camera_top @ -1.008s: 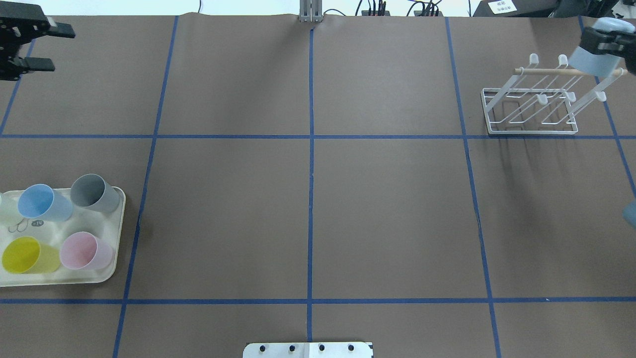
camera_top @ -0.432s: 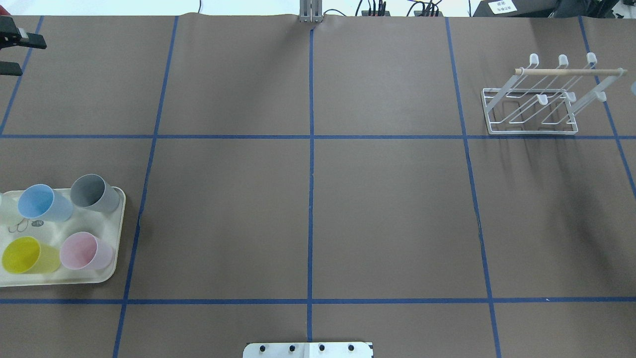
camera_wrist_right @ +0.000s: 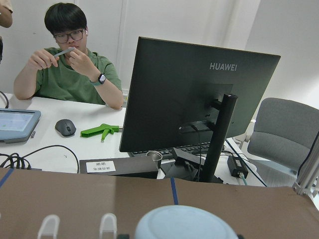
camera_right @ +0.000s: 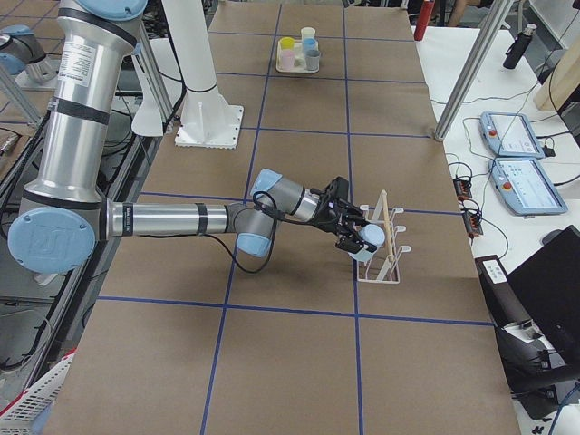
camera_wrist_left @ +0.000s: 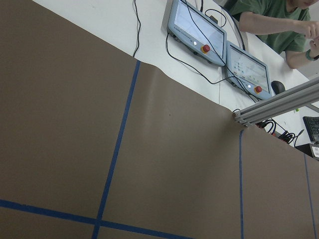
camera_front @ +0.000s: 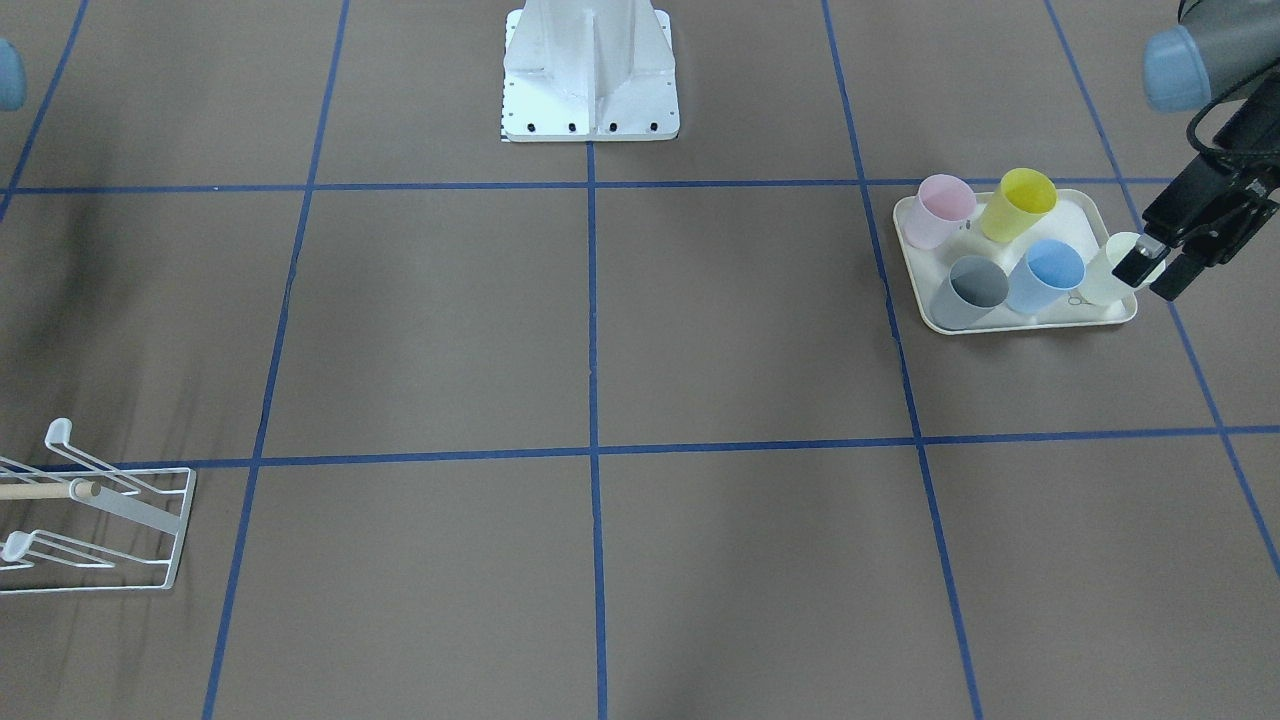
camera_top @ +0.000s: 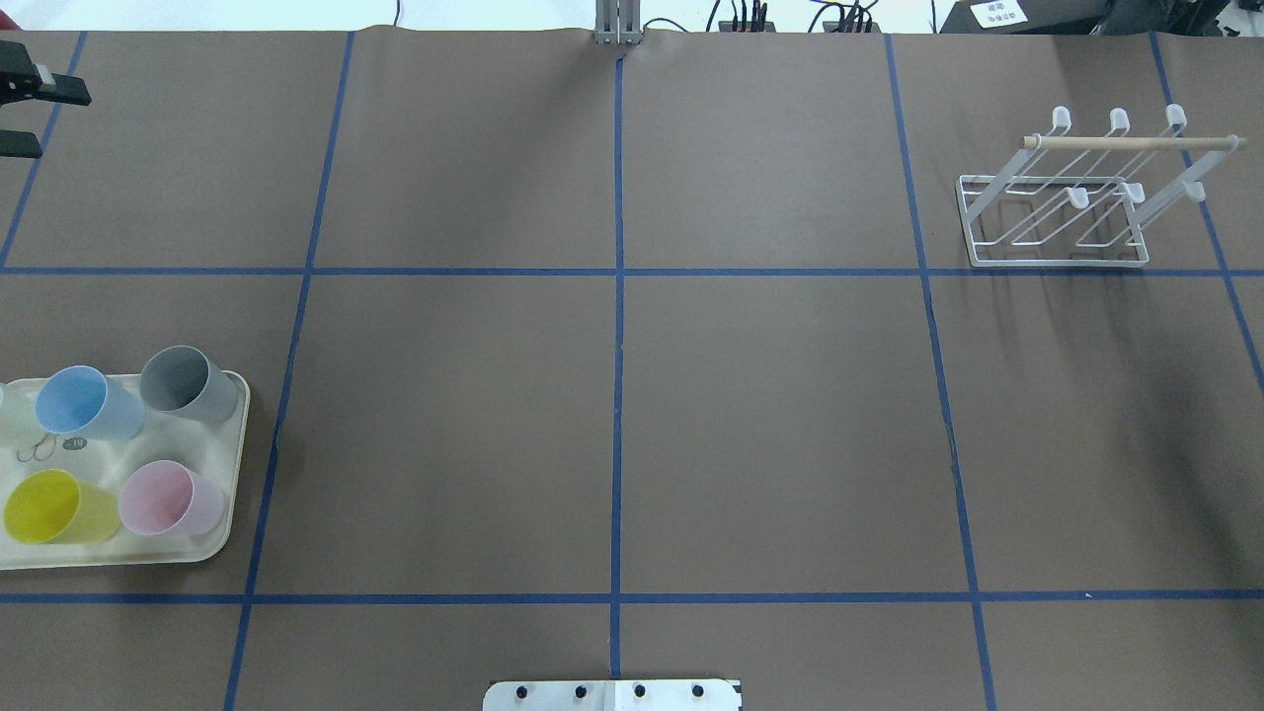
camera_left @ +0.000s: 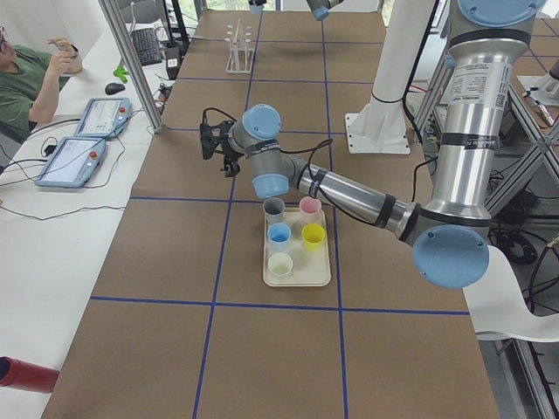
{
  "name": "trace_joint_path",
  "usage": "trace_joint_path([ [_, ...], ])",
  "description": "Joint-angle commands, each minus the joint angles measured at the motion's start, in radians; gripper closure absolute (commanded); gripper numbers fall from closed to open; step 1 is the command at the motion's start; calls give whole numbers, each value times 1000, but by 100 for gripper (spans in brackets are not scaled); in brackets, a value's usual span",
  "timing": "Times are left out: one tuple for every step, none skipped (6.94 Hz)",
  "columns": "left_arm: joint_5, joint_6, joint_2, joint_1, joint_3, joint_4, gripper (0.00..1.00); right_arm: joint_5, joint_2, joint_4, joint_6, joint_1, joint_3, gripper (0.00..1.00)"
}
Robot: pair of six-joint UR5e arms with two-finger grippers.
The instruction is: Transfer IKEA cup to right arm and place on rack
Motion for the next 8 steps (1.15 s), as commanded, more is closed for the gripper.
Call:
trace_joint_path([
  [0, 0, 2, 1, 12, 0, 0, -84, 12, 12, 98, -72, -25, 100],
  [0, 0, 5, 3, 17, 0, 0, -141, 13, 12, 98, -123, -28, 99],
  [0, 0, 7, 3, 17, 0, 0, -143, 23, 13, 98, -132, -31, 99],
  [0, 0, 8, 3, 20, 0, 0, -145, 23, 13, 98, -132, -37, 99],
  [0, 2, 13, 3, 23, 0, 0, -148, 24, 15, 92, -132, -45, 99],
  [0, 0, 11, 4, 25, 0, 0, -158, 33, 13, 81, -134, -52, 99],
  [0, 2, 11, 4, 26, 0, 0, -160, 73, 10, 68, -134, -68, 99],
  [0, 2, 11, 4, 32, -2, 0, -166, 101, 10, 66, -134, -98, 99],
])
